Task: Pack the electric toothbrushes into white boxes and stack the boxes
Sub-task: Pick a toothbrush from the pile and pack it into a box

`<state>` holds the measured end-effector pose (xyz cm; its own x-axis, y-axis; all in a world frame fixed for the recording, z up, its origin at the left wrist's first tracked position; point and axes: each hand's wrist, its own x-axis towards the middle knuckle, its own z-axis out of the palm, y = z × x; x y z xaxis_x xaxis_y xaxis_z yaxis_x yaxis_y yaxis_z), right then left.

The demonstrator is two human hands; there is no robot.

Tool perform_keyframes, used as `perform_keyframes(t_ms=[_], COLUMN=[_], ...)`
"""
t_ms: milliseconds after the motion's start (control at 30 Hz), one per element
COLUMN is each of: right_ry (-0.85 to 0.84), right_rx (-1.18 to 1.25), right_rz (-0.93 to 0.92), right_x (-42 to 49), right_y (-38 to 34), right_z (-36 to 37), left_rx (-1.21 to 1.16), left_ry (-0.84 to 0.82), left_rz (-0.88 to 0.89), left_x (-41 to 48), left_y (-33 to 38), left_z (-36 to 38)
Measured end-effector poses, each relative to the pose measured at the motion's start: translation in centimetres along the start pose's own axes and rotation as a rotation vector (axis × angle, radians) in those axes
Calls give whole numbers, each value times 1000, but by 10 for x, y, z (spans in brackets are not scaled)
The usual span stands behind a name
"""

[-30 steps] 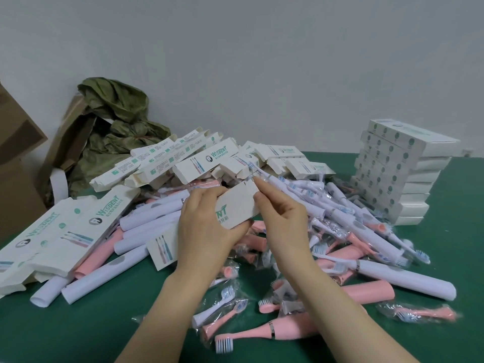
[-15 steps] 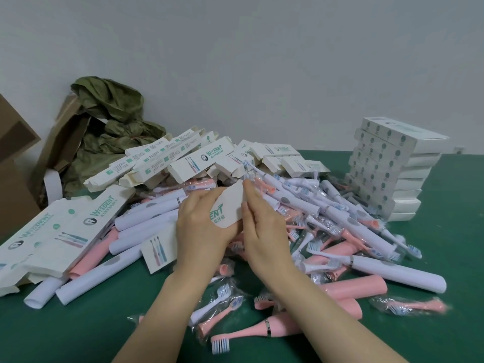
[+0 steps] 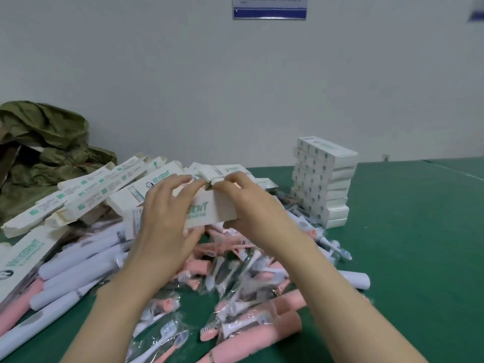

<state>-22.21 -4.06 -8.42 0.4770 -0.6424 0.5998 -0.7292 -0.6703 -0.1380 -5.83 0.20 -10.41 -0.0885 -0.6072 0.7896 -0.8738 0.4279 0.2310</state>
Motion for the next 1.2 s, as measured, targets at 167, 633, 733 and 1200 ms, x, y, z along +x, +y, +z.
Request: perform_keyframes(t_ms=[167,633,733,1200], right_ry=[472,516,520,642], right_rx=[136,-39,-30,-87], right_rz=[402,868,885,252], right_x=[12,11,13,1], right_y=[67,159,160,49], right_z=[-53,-70,-66,-39], left_rx=[-85,-95,-39,15], left_ry=[-80,-377,-418,-445], left_rz=[-276,-346,-312,-295], left_x=[-17,-36,-34,-37], left_y=[-6,-34,-34,-36], left_z=[16,42,44,50])
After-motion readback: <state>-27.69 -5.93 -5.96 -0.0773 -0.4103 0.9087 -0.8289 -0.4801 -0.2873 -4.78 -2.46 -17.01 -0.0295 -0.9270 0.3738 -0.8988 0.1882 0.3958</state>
